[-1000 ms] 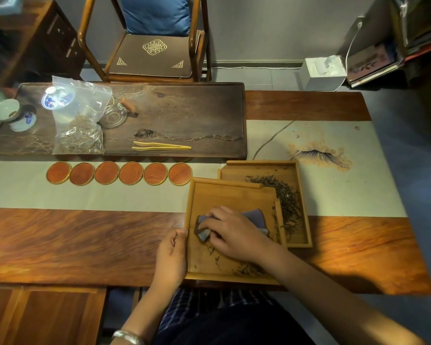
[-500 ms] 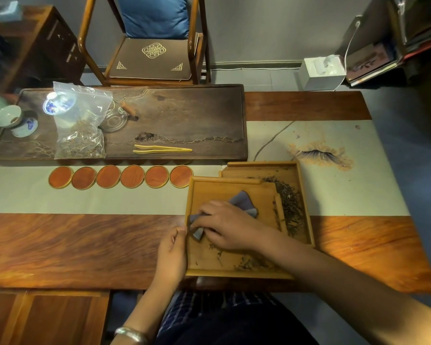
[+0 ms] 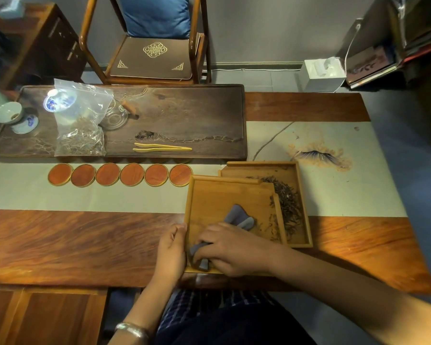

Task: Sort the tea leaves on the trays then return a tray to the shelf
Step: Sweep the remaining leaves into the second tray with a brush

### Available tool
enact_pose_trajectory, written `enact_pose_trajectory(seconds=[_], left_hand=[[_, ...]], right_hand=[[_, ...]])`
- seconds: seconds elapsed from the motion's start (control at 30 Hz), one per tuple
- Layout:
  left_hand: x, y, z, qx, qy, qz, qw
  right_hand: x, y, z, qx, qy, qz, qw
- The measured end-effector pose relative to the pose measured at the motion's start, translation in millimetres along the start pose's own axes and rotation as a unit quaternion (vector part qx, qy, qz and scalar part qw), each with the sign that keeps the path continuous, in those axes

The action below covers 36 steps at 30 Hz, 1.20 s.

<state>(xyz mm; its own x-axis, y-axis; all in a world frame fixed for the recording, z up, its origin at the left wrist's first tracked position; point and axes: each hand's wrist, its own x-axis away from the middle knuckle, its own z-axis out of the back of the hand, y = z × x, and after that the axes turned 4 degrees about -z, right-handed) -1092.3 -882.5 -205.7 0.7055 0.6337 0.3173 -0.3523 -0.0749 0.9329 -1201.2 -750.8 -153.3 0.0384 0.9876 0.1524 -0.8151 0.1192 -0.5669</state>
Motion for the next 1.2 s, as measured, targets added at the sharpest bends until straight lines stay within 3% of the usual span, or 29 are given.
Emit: enact_pose_trajectory(seconds=[0.4, 0.67, 0.77, 0.9, 1.03, 1.2], left_hand=[[-3, 1, 14, -0.032, 0.026, 0.032, 0.999], [-4, 7, 10, -0.024, 0.012, 0.019, 0.999], [-2, 6, 10, -0.033, 0.031, 0.02, 0.999], [-1, 7, 8, -0.054, 0.047, 0.016, 0.997], [-3, 13, 5, -0.057, 0.058, 0.02, 0.996], [-6, 16, 2, -0.066, 0.054, 0.013, 0.996]], right_hand=[[52, 33, 13, -0.007, -0.028, -0.048, 0.998], [46, 57, 43, -0.156, 0.182, -0.192, 0.952], [52, 65, 47, -0.181, 0.222, -0.228, 0.931], [64, 59, 39, -0.181, 0.208, -0.242, 0.93], [65, 29, 17, -0.1, 0.133, -0.161, 0.973], [48, 6, -8, -0.013, 0.076, -0.104, 0.992]])
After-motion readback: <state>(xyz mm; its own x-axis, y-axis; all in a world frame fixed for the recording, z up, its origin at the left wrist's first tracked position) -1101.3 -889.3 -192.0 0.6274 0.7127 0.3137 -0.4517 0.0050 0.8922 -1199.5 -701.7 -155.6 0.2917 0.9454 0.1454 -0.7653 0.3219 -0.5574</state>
